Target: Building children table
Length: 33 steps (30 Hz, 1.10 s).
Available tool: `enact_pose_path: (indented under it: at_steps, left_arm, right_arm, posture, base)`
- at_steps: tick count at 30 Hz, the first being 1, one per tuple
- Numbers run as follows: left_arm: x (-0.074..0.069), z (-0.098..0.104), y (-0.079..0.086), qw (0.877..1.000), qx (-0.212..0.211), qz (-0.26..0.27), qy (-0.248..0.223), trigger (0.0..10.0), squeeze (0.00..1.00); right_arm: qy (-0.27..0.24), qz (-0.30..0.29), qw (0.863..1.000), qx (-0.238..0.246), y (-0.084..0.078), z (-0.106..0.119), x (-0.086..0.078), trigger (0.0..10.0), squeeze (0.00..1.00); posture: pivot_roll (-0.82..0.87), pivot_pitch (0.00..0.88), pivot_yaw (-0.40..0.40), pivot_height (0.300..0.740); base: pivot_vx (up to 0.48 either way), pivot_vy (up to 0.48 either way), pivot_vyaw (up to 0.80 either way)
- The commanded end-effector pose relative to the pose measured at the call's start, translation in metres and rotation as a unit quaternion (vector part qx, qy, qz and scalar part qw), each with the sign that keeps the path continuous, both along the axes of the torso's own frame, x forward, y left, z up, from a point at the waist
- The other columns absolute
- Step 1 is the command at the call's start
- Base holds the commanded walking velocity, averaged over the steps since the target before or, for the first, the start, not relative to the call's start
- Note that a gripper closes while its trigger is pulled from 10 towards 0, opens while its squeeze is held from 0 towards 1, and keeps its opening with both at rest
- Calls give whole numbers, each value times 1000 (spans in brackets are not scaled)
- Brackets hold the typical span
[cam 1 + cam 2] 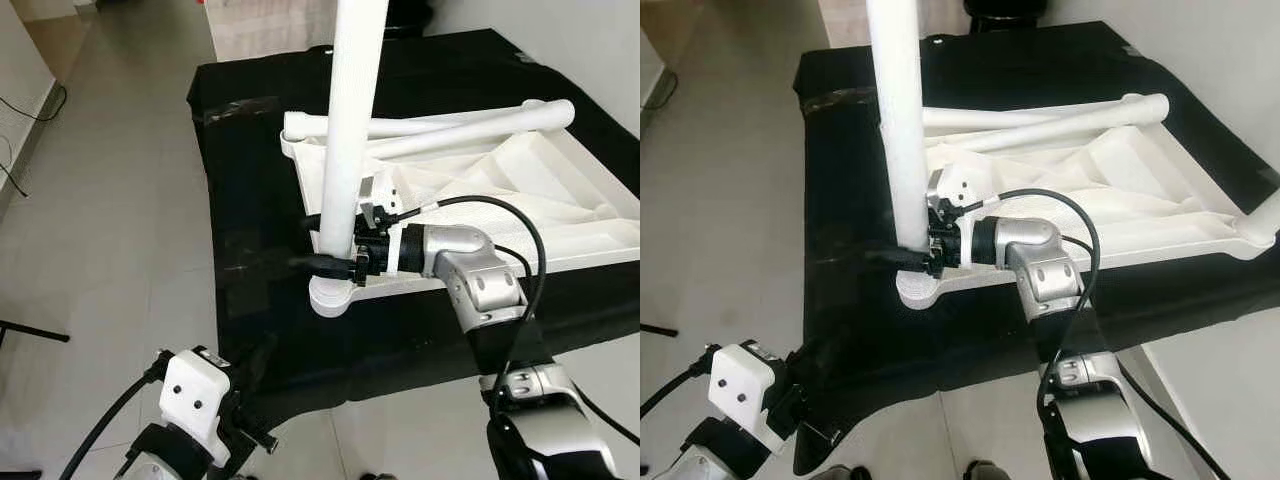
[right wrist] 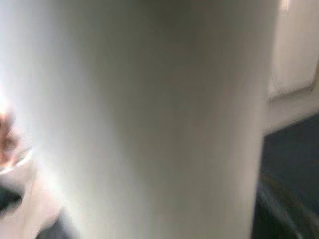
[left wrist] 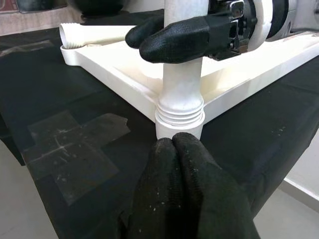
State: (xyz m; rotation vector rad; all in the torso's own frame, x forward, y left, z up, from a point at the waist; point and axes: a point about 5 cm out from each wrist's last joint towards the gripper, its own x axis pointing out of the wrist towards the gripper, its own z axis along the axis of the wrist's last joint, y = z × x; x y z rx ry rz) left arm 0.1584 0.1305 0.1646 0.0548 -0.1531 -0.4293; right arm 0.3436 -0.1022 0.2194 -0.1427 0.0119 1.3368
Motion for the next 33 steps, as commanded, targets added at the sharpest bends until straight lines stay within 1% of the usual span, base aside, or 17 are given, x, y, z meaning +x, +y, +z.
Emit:
enact_pose_path:
  at_steps: [1, 10, 12, 13, 15, 16, 17, 18, 19, 20, 21, 22, 23, 24, 29, 30, 33]
  left_arm:
    - [-3, 0, -1, 1000, 0, -1, 0, 10000, 0]
    - [-2, 0, -2, 1000, -1, 0, 0, 10000, 0]
    - [-2, 0, -1, 1000, -1, 1, 0, 10000, 0]
    - [-2, 0, -1, 1000, -1, 1, 0, 10000, 0]
    - [-1, -1, -1, 1000, -1, 2, -1, 10000, 0]
    - [-1, -1, 1, 1000, 0, 3, -1, 10000, 0]
    - [-1, -1, 1, 1000, 0, 3, -1, 10000, 0]
    - [0, 0, 2, 1000, 1, 4, -2, 10000, 0]
    - [0, 0, 2, 1000, 1, 4, -2, 10000, 0]
    - [0, 0, 3, 1000, 1, 4, -3, 10000, 0]
    - [1, 0, 3, 1000, 2, 3, -3, 10000, 0]
    - [1, 0, 3, 1000, 2, 3, -3, 10000, 0]
    - [2, -1, 3, 1000, 3, 2, -3, 10000, 0]
    - [4, -1, 3, 1000, 3, 2, -3, 10000, 0]
    - [5, -2, 3, 1000, 5, 3, -4, 10000, 0]
    - [5, -2, 3, 1000, 5, 5, -5, 10000, 0]
    - [5, -2, 3, 1000, 4, 7, -6, 10000, 0]
  right_arm:
    - [-5, 17, 1000, 9, -1, 2, 2, 0, 0]
    - [-8, 4, 1000, 19, -8, -2, 5, 0, 0]
    - [-13, -46, 998, 32, -13, -3, 3, 0, 0]
    - [-13, -46, 998, 32, -13, -3, 3, 0, 0]
    - [-10, -108, 993, 39, -14, -7, -4, 0, 0]
    - [-31, -245, 969, -4, -14, -20, -4, 0, 0]
    - [-31, -245, 969, -4, -14, -20, -4, 0, 0]
    - [-50, -393, 916, -61, -21, -34, -13, 0, 0]
    - [-50, -393, 916, -61, -21, -34, -13, 0, 0]
    - [-41, -437, 896, -68, -15, -43, -32, 0, 0]
    - [-42, -438, 896, -62, 1, -45, -47, 0, 0]
    - [-42, -438, 896, -62, 1, -45, -47, 0, 0]
    - [-36, -415, 908, -48, 14, -44, -57, 0, 0]
    - [-39, -392, 919, -38, 23, -42, -59, 0, 0]
    - [-47, -370, 927, -40, 30, -36, -53, 0, 0]
    - [-46, -364, 929, -41, 31, -33, -51, 10000, 0]
    - [-45, -371, 927, -43, 32, -31, -53, 10000, 0]
  posture:
    - [50, 205, -29, 740]
    - [45, 207, -30, 740]
    - [38, 206, -38, 740]
    - [38, 206, -38, 740]
    - [33, 206, -42, 740]
    - [23, 209, -42, 740]
    - [23, 209, -42, 740]
    - [18, 210, -41, 740]
    - [18, 210, -41, 740]
    - [13, 214, -42, 740]
    - [11, 204, -30, 740]
    - [11, 204, -30, 740]
    - [12, 198, -27, 740]
    - [23, 189, -32, 740]
    - [24, 183, -34, 740]
    - [18, 181, -39, 740]
    - [17, 181, -40, 740]
  base:
    - [0, 0, 0]
    - [0, 0, 0]
    - [0, 0, 0]
    - [0, 0, 0]
    - [0, 0, 0]
    - [0, 0, 0]
    - [0, 0, 0]
    - [0, 0, 0]
    - [0, 0, 0]
    - [0, 0, 0]
    - [0, 0, 0]
    - [0, 0, 0]
    - [0, 0, 0]
    - [0, 0, 0]
    - [0, 0, 0]
    - [0, 0, 0]
    - [0, 0, 0]
